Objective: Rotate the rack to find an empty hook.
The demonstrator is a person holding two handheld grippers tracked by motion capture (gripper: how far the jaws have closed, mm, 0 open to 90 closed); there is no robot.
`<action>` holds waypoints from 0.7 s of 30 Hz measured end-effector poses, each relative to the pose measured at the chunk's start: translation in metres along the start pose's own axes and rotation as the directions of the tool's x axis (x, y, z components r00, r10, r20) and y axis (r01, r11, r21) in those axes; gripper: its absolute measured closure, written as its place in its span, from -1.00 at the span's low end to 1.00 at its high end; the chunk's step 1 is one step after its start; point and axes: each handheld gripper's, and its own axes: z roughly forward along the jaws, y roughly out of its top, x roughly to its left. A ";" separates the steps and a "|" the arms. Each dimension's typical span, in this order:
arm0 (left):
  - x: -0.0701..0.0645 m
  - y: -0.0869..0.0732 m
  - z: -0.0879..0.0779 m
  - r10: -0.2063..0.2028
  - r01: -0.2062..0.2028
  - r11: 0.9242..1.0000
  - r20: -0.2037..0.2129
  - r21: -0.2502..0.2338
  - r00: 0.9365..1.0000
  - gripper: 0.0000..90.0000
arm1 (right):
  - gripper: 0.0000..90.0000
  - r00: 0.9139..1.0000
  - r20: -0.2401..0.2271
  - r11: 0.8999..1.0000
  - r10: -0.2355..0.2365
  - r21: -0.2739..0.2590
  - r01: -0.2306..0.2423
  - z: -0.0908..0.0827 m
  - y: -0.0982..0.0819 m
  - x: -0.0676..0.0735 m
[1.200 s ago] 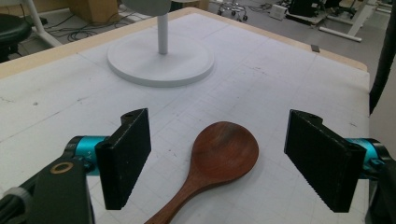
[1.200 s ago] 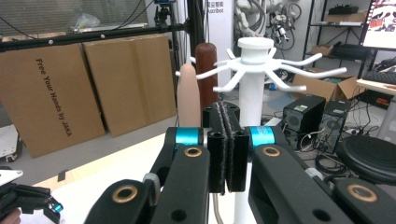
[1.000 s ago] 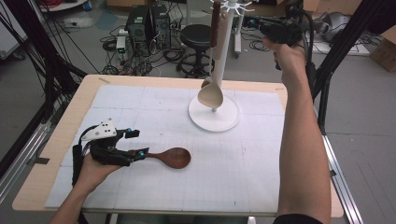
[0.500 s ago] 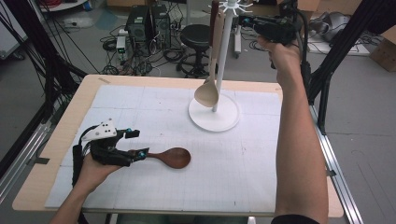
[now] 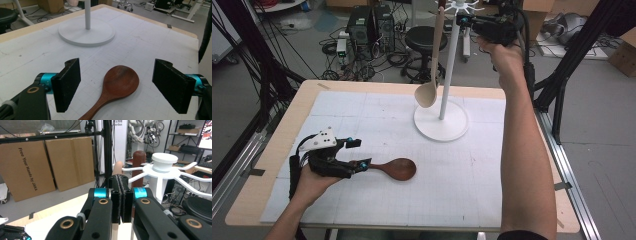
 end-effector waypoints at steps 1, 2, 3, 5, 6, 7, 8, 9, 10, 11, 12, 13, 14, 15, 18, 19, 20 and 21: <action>0.000 0.000 0.000 -0.001 0.001 1.000 0.000 -0.001 1.000 -0.48 | 1.00 1.000 -0.001 1.000 0.003 0.001 -0.003 0.000 0.000 0.000; 0.000 0.000 0.000 -0.002 0.002 1.000 -0.001 -0.001 1.000 -0.48 | 1.00 1.000 -0.002 1.000 0.002 0.001 -0.002 0.000 0.000 0.001; 0.000 0.000 0.000 -0.001 0.001 1.000 -0.001 -0.001 1.000 -0.48 | 1.00 1.000 -0.006 1.000 0.002 0.001 -0.002 0.000 -0.001 0.001; 0.001 0.000 0.000 0.000 0.000 1.000 -0.002 0.001 1.000 -0.48 | 0.98 1.000 -0.010 1.000 0.003 0.001 -0.003 -0.001 -0.002 0.003; 0.001 0.000 0.000 0.001 -0.001 1.000 -0.002 0.002 1.000 -0.48 | 0.95 1.000 -0.016 1.000 0.005 -0.001 -0.005 -0.002 -0.003 0.004; 0.001 0.000 0.000 0.001 -0.001 1.000 -0.003 0.002 1.000 -0.48 | 0.92 1.000 -0.022 1.000 0.007 0.001 -0.007 -0.003 -0.004 0.005; 0.001 0.000 0.000 0.002 -0.002 1.000 -0.003 0.003 1.000 -0.48 | 0.87 1.000 -0.027 1.000 0.007 0.001 -0.007 -0.003 -0.006 0.006; 0.001 0.000 0.000 0.000 0.000 1.000 -0.004 0.002 1.000 -0.48 | 0.82 0.999 -0.033 1.000 0.012 0.004 -0.012 -0.004 -0.007 0.007; 0.001 0.000 0.000 -0.001 0.001 1.000 -0.002 0.002 1.000 -0.48 | 0.81 0.999 -0.038 1.000 0.019 0.007 -0.018 -0.005 -0.009 0.008; 0.001 0.000 0.000 0.001 -0.001 1.000 -0.005 0.003 1.000 -0.48 | 0.80 0.999 -0.041 1.000 0.011 0.011 -0.010 -0.006 -0.011 0.010; 0.001 -0.001 0.000 -0.002 0.002 1.000 -0.008 0.002 1.000 -0.48 | 0.76 0.999 -0.045 1.000 0.004 0.012 -0.003 -0.007 -0.012 0.012; 0.002 -0.001 0.000 -0.002 0.003 1.000 -0.007 0.003 1.000 -0.48 | 0.74 0.999 -0.050 1.000 0.009 0.012 -0.008 -0.008 -0.015 0.015; 0.002 -0.001 0.000 -0.001 0.001 1.000 -0.008 0.003 1.000 -0.48 | 0.70 0.998 -0.057 1.000 0.008 0.014 -0.008 -0.009 -0.017 0.017; 0.002 -0.001 0.000 -0.001 0.001 1.000 -0.007 0.005 1.000 -0.48 | 0.66 0.998 -0.057 1.000 0.008 0.020 -0.007 -0.009 -0.019 0.019; 0.002 -0.001 0.000 0.000 0.000 1.000 -0.009 0.007 1.000 -0.48 | 0.58 0.997 -0.080 0.999 0.009 0.035 -0.006 -0.010 -0.026 0.025; 0.002 -0.001 -0.001 0.002 -0.002 1.000 -0.011 0.008 1.000 -0.48 | 0.55 0.996 -0.086 0.999 0.011 0.035 -0.008 -0.010 -0.029 0.028; 0.002 -0.001 -0.001 0.000 0.000 1.000 -0.010 0.004 1.000 -0.48 | 0.54 0.995 -0.096 0.999 0.014 0.037 -0.010 -0.009 -0.032 0.030; 0.003 -0.001 -0.002 0.003 -0.003 1.000 -0.014 0.008 1.000 -0.48 | 0.52 0.995 -0.102 0.999 0.013 0.043 -0.009 -0.009 -0.036 0.033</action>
